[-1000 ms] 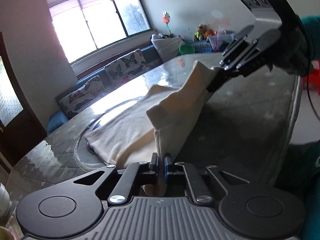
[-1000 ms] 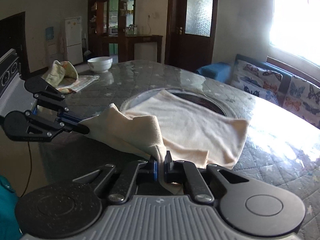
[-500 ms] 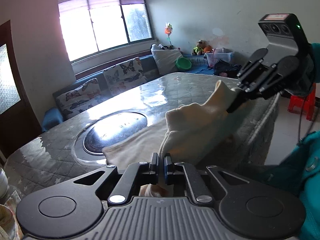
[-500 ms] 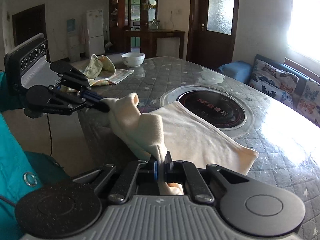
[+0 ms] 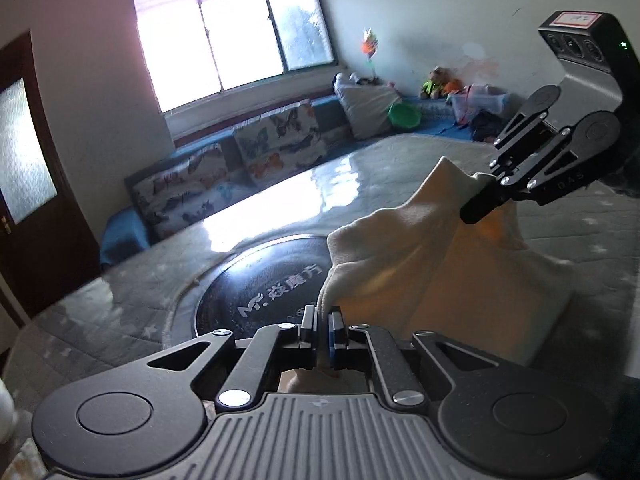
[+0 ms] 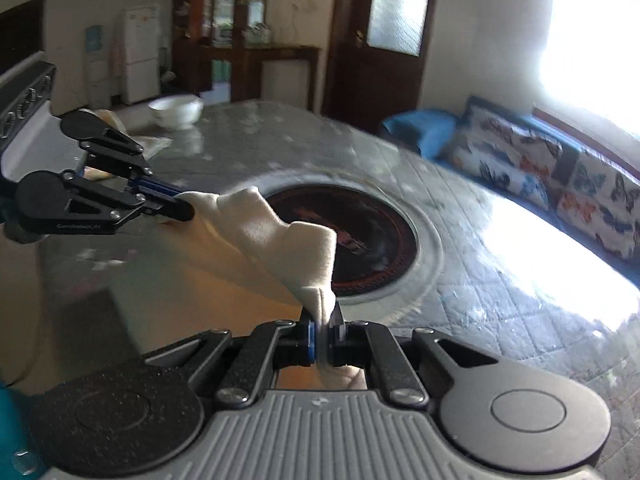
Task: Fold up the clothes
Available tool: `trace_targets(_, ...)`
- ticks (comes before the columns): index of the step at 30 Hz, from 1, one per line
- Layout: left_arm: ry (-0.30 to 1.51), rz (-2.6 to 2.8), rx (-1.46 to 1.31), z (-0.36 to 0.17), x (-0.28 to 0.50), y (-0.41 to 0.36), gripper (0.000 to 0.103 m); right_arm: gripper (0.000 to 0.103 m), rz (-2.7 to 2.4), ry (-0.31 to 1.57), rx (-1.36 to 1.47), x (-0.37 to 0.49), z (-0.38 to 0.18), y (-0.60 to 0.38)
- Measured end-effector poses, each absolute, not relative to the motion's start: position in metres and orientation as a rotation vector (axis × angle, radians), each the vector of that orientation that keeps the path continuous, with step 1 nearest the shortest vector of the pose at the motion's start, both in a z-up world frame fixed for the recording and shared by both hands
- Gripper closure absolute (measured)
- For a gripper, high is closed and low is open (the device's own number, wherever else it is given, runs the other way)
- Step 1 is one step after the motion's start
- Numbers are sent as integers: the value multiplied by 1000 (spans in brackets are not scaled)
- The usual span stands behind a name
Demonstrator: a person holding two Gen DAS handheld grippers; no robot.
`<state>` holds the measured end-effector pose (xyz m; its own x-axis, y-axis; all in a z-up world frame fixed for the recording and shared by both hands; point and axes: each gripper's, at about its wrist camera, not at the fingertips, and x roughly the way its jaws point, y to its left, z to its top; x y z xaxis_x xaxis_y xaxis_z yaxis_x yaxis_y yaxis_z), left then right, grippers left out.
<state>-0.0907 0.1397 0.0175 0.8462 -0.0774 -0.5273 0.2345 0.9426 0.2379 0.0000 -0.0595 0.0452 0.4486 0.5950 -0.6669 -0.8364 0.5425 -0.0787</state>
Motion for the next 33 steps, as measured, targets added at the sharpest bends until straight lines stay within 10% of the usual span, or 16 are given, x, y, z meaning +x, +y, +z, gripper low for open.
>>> trace_targets(12, 645, -34, 228, -28, -44, 153, 93, 69, 717, 693, -326, 34, -16, -53)
trace_targets(33, 592, -161, 175, -8, -91, 104, 81, 71, 750, 767, -221, 52, -9, -28)
